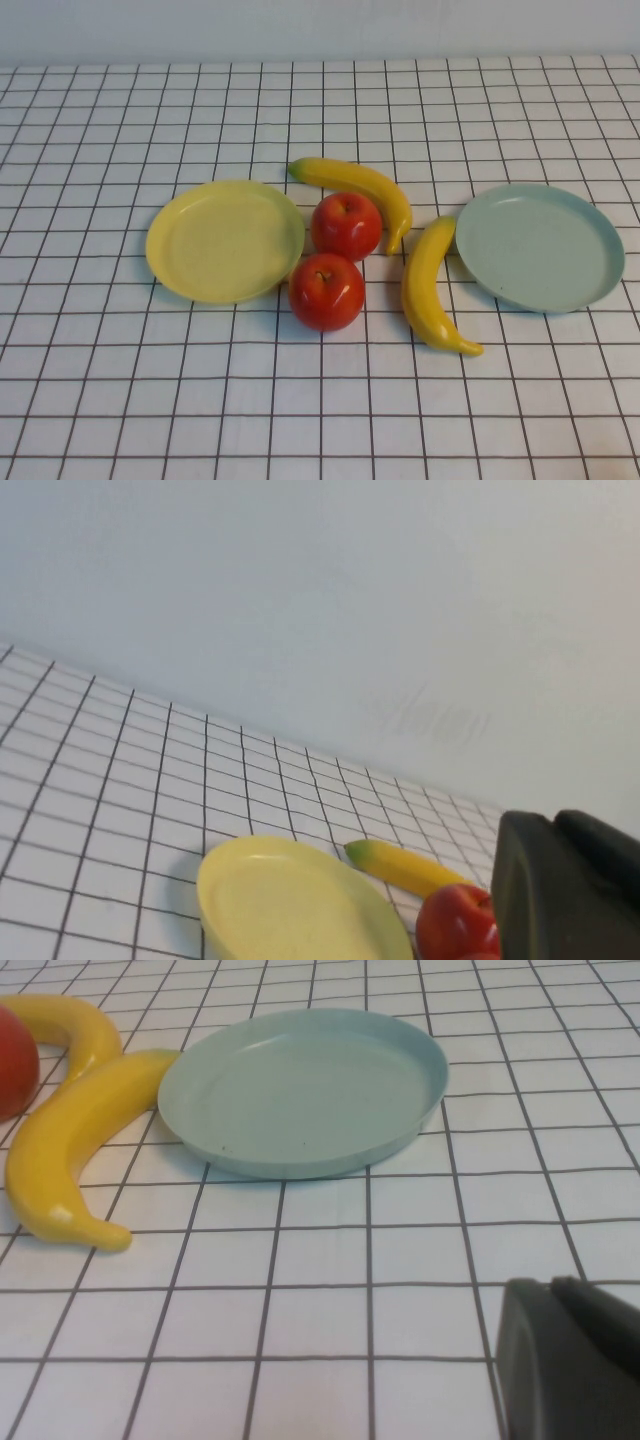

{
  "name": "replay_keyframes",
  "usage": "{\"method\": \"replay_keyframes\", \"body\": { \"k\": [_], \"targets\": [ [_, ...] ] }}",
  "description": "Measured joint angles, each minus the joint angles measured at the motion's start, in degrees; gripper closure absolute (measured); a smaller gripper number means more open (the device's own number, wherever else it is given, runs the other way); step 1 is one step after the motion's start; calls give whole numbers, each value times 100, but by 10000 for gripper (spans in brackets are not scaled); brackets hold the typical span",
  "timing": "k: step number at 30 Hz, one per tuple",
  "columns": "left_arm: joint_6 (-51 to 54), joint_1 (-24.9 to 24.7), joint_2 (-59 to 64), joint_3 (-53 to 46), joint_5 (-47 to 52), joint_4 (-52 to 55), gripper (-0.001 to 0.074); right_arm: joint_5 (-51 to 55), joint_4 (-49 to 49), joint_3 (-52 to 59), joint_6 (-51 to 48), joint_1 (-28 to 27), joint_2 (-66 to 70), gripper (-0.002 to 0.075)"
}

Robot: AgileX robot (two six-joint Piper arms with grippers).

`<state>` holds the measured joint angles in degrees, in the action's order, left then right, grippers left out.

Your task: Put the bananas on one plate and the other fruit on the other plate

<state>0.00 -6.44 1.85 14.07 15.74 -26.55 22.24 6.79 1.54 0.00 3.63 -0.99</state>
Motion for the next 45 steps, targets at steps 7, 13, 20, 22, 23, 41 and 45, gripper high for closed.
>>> {"method": "replay_keyframes", "body": {
  "k": [7,13,20,22,23,41,45],
  "targets": [
    [1727,0,1481,1588,970,-243,740,0,0,0,0,0,0,742],
    [2125,0,2532,2029,437,-811,740,0,0,0,0,0,0,742],
    [3810,0,4387,3075,2335,-1018,739,0,0,0,0,0,0,742],
    [4333,-36,4917,3398,2712,-1140,722,0,0,0,0,0,0,742],
    [4569,-91,5105,3507,2814,-1182,702,0,0,0,0,0,0,742],
    [7550,-2549,8163,4379,1681,-1938,67,0,0,0,0,0,0,742],
    [7559,-2567,8668,4675,1466,-1986,67,0,0,0,0,0,0,742]
  ]
}}
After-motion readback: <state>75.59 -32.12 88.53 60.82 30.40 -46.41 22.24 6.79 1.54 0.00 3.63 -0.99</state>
